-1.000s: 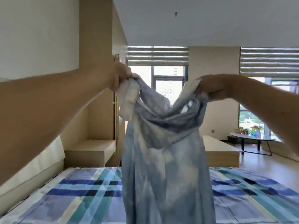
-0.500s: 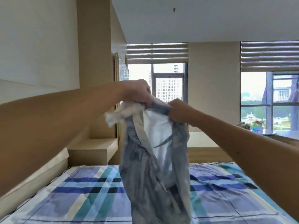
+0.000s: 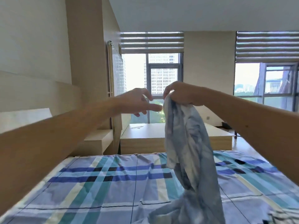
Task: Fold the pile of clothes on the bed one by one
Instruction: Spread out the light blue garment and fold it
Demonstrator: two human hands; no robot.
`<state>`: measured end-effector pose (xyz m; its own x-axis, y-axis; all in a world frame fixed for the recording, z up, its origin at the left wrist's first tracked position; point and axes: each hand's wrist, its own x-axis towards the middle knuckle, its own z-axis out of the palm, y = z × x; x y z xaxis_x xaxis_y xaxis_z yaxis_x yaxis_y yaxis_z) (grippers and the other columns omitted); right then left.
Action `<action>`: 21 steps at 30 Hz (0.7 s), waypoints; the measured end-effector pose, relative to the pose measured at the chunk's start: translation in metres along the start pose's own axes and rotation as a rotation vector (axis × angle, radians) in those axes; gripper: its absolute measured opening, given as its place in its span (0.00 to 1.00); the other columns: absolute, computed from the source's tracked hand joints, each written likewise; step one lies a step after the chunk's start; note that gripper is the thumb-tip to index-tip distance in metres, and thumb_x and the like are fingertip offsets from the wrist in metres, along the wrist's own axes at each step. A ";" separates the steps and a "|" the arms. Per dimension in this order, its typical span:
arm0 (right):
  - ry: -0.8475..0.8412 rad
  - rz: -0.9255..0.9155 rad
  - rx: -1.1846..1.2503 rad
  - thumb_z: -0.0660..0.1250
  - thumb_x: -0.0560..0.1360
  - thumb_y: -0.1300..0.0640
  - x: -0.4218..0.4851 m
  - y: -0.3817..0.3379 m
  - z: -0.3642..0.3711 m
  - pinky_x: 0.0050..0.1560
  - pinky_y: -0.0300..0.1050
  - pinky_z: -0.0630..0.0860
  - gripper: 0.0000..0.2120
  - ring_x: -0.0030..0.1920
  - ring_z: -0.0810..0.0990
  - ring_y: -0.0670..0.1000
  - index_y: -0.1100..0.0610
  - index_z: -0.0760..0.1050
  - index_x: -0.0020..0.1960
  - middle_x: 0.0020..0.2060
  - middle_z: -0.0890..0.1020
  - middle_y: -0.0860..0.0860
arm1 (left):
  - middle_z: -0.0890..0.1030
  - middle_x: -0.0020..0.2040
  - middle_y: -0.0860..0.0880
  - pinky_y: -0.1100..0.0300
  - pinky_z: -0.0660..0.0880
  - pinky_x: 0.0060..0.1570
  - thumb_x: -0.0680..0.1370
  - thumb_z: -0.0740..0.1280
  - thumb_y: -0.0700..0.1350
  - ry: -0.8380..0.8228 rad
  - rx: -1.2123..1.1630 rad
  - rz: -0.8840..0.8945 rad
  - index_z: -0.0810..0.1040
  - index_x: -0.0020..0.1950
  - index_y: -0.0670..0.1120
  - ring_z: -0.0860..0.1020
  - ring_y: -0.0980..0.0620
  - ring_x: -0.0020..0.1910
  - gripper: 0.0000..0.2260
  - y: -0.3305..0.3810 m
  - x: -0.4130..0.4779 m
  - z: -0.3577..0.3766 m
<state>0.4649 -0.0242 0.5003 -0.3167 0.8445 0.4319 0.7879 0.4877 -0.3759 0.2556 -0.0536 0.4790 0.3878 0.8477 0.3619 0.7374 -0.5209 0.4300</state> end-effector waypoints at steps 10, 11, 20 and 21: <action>-0.034 0.018 -0.447 0.71 0.70 0.61 -0.023 0.034 0.019 0.34 0.40 0.72 0.06 0.37 0.76 0.52 0.56 0.75 0.45 0.40 0.77 0.52 | 0.77 0.51 0.48 0.58 0.71 0.42 0.78 0.69 0.42 0.246 -0.218 0.001 0.77 0.54 0.47 0.75 0.49 0.48 0.05 -0.006 0.025 0.043; -0.072 0.049 -0.527 0.69 0.71 0.62 -0.028 0.038 0.026 0.37 0.42 0.74 0.06 0.39 0.76 0.53 0.56 0.75 0.47 0.40 0.76 0.52 | 0.77 0.54 0.48 0.57 0.71 0.45 0.78 0.70 0.43 0.244 -0.166 -0.005 0.78 0.52 0.47 0.75 0.48 0.51 0.04 -0.006 0.026 0.040; -0.344 0.447 -0.300 0.71 0.72 0.67 -0.048 0.084 0.050 0.30 0.42 0.80 0.13 0.40 0.81 0.51 0.58 0.78 0.55 0.46 0.81 0.54 | 0.79 0.38 0.44 0.66 0.72 0.23 0.76 0.74 0.40 0.074 -0.086 -0.451 0.81 0.49 0.37 0.76 0.55 0.27 0.07 -0.042 0.014 -0.008; -0.340 0.461 -0.109 0.71 0.72 0.67 -0.050 0.088 0.046 0.32 0.45 0.82 0.11 0.38 0.81 0.51 0.59 0.78 0.53 0.43 0.81 0.54 | 0.82 0.38 0.44 0.65 0.75 0.25 0.75 0.76 0.40 0.040 -0.153 -0.466 0.81 0.51 0.35 0.79 0.54 0.28 0.10 -0.048 0.011 -0.014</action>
<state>0.5255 -0.0134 0.4080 -0.0656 0.9966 -0.0503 0.9286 0.0425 -0.3685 0.2167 -0.0202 0.4738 0.0117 0.9912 0.1322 0.7366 -0.0980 0.6692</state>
